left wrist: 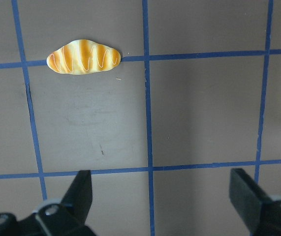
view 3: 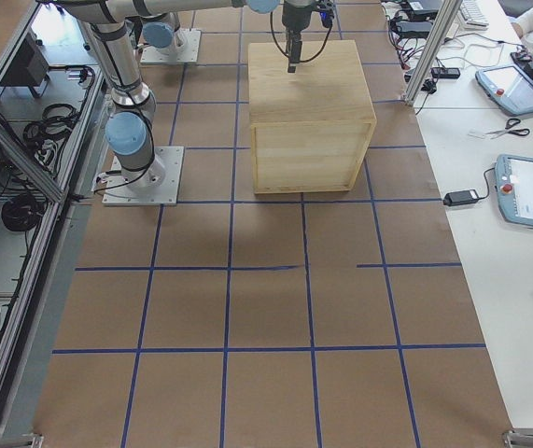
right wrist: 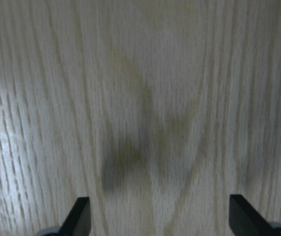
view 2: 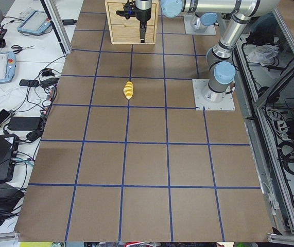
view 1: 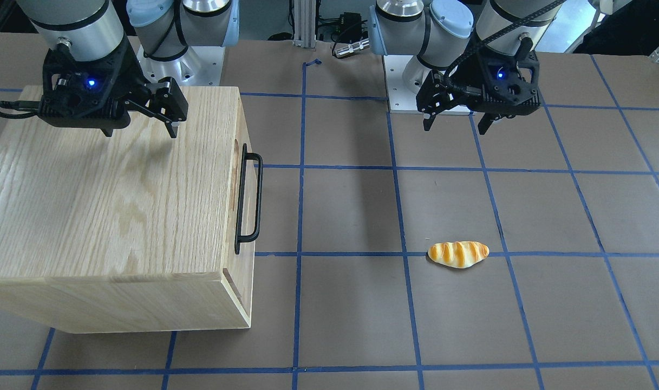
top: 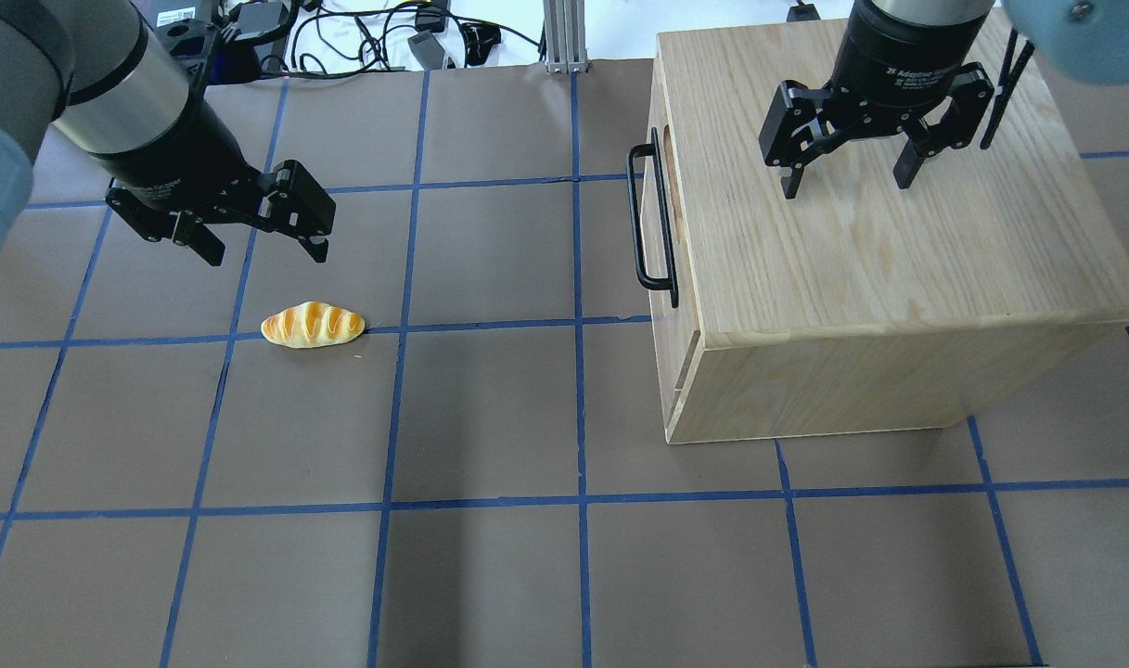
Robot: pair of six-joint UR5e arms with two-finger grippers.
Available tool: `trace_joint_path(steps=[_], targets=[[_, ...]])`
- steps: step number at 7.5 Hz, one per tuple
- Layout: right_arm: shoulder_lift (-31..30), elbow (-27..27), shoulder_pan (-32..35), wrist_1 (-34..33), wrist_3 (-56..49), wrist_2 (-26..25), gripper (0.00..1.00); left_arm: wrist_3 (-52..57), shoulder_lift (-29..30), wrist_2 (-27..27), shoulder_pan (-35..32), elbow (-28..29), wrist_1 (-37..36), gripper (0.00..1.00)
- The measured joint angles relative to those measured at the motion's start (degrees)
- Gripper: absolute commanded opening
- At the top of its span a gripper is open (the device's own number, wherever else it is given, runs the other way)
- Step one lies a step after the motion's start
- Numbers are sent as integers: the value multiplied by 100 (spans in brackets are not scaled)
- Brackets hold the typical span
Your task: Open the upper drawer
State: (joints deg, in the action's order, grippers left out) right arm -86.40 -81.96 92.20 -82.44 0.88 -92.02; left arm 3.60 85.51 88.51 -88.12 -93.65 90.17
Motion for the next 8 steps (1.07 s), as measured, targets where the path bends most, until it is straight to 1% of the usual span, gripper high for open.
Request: trace_joint_path(steps=[6, 8], targets=[[0, 1, 0, 0, 0, 0, 100, 0, -22, 0, 3, 11, 11, 100], [0, 2, 0, 0, 0, 0, 100, -27, 69, 56, -25, 50, 17, 100]])
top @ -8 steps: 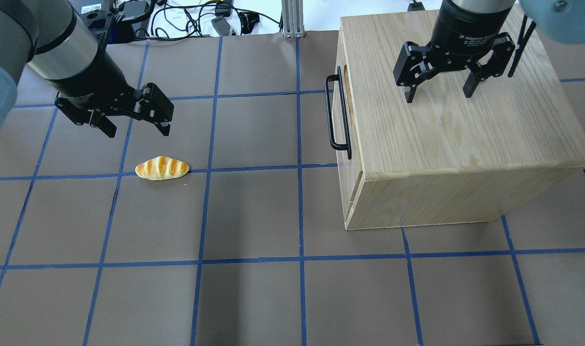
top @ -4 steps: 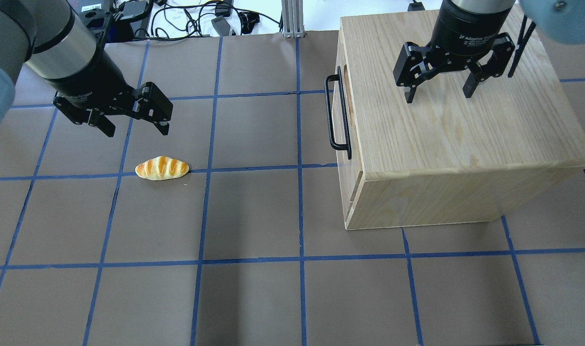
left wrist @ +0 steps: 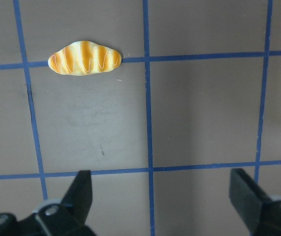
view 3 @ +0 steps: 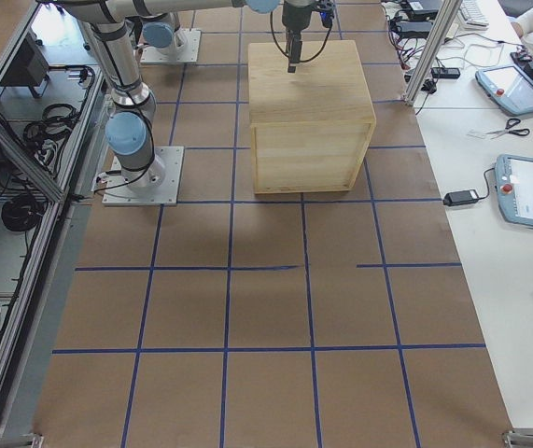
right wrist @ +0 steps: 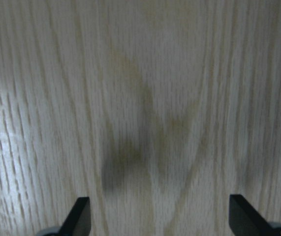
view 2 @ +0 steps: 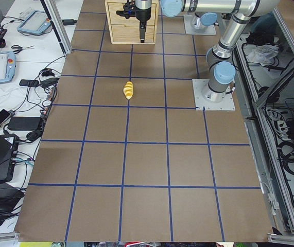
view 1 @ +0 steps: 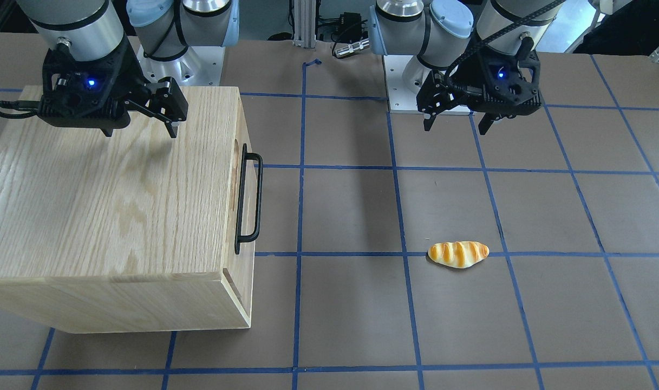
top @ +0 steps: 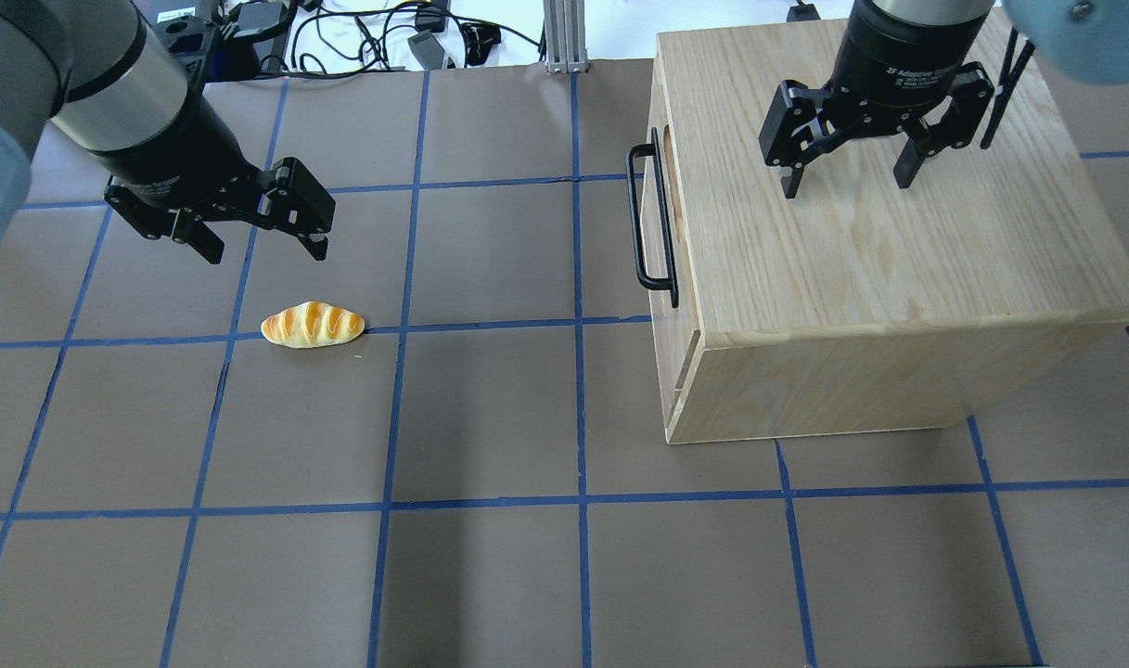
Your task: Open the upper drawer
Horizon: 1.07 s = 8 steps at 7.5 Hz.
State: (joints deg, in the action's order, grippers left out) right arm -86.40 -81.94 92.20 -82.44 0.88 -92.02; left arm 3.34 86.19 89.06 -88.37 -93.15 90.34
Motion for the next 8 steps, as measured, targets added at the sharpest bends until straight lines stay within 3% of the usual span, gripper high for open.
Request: trace_joint_path(steps=[3, 8], targets=[[0, 1, 0, 0, 0, 0, 100, -582, 457, -16, -465, 44, -424, 100], [0, 0, 0, 0, -1, 0, 100, -2106, 1471, -1450, -1736, 141, -2223, 100]])
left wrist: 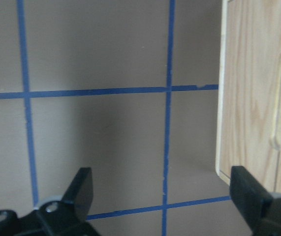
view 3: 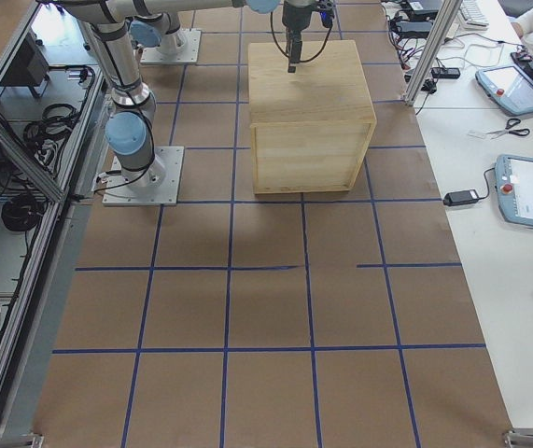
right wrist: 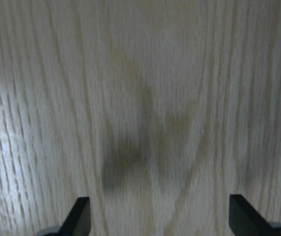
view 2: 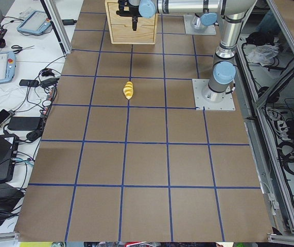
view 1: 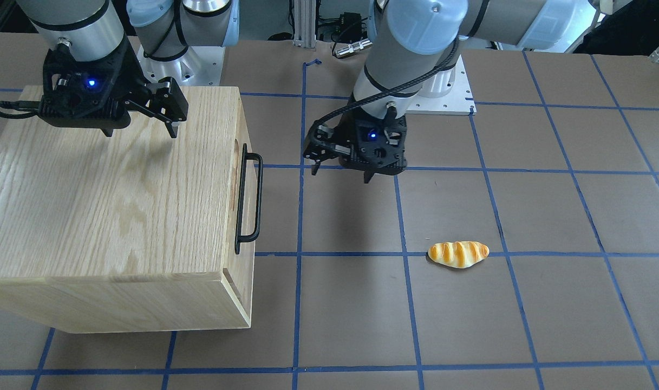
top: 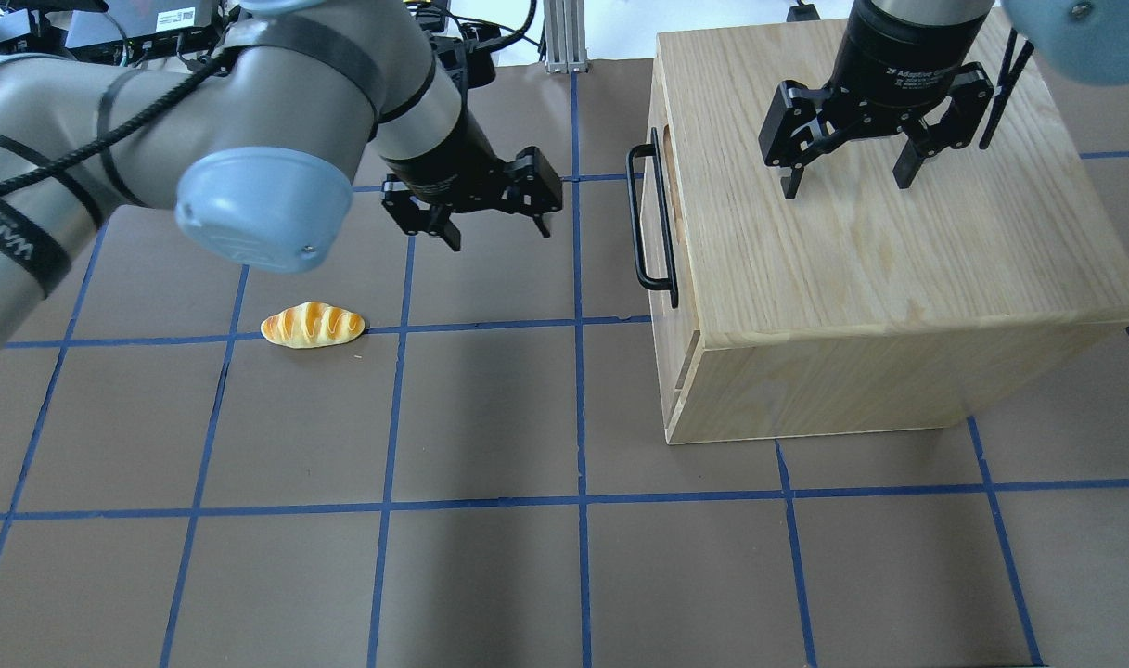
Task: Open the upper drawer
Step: 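Move the left gripper toward the black handle on the cabinet drawer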
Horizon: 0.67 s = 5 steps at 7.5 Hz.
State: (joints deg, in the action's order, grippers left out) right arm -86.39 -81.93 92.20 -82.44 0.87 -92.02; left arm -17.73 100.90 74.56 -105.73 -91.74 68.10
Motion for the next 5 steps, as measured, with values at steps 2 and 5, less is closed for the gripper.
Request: trace_joint_path(steps=[2, 5], targets=[[0, -1, 0, 0, 1, 0, 100, -340, 253, -222, -136, 10, -473, 100], [0, -1, 0, 0, 1, 0, 100, -381, 505, -382, -258, 21, -963, 100]])
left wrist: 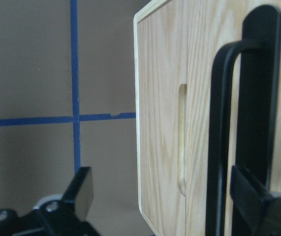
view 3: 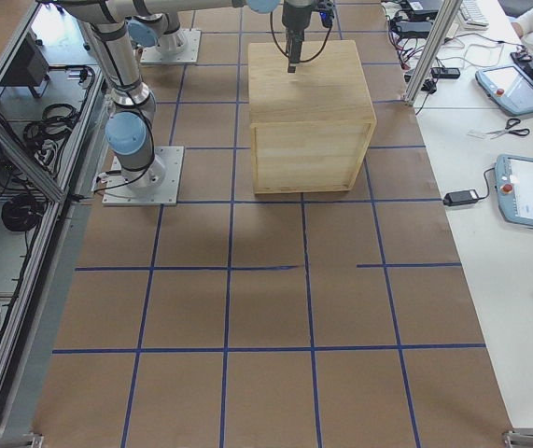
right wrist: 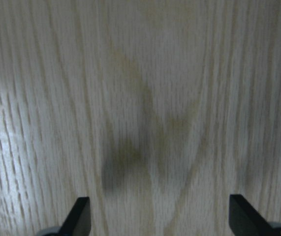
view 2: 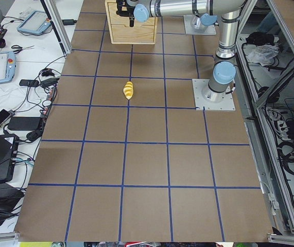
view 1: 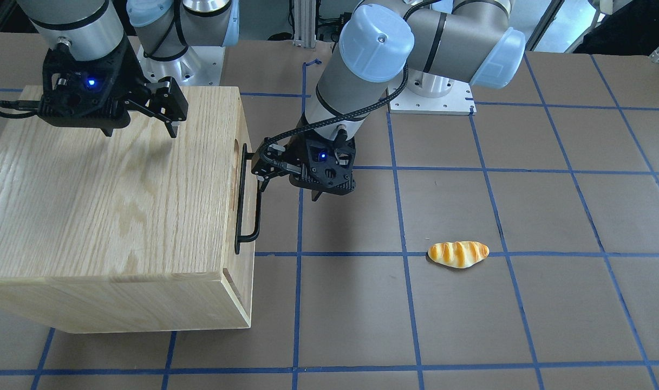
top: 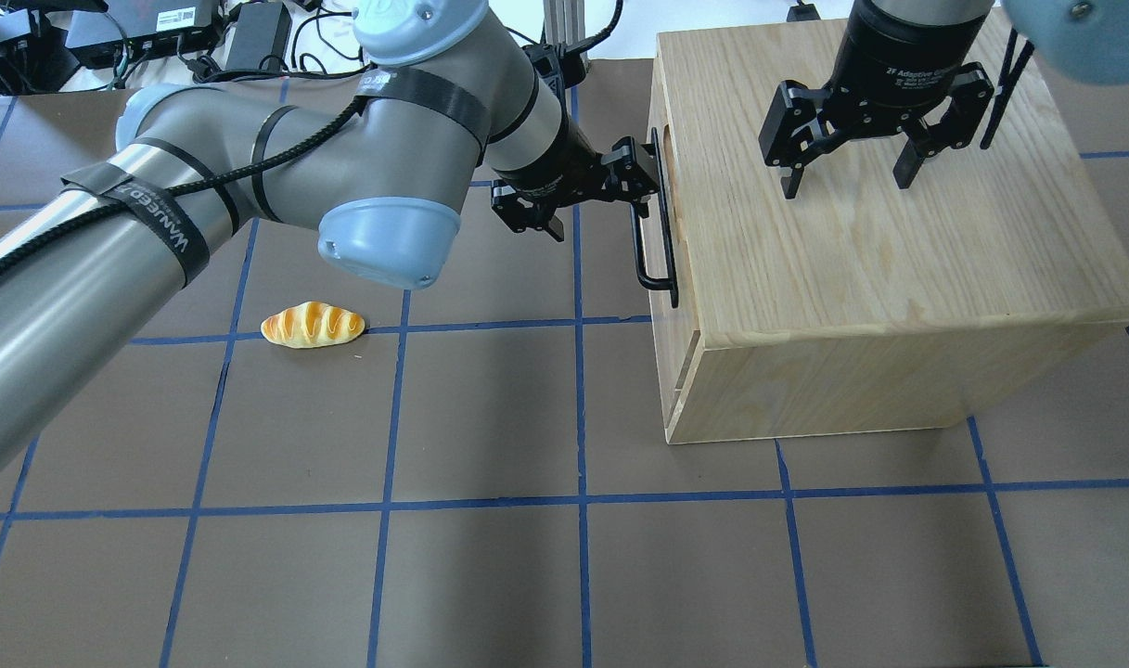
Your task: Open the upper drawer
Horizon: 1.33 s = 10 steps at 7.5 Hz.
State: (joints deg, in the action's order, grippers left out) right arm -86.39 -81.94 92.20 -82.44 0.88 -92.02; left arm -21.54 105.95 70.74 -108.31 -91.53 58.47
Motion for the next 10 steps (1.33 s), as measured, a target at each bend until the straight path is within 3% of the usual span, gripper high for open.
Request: trace_joint_path(steps=[5, 10], targets=[[0, 1, 0, 0, -1, 0, 100, 292, 71, 125, 40, -74, -25, 100], [0, -2, 0, 0, 0, 0, 100, 758, -238, 364, 465, -333, 267, 100]])
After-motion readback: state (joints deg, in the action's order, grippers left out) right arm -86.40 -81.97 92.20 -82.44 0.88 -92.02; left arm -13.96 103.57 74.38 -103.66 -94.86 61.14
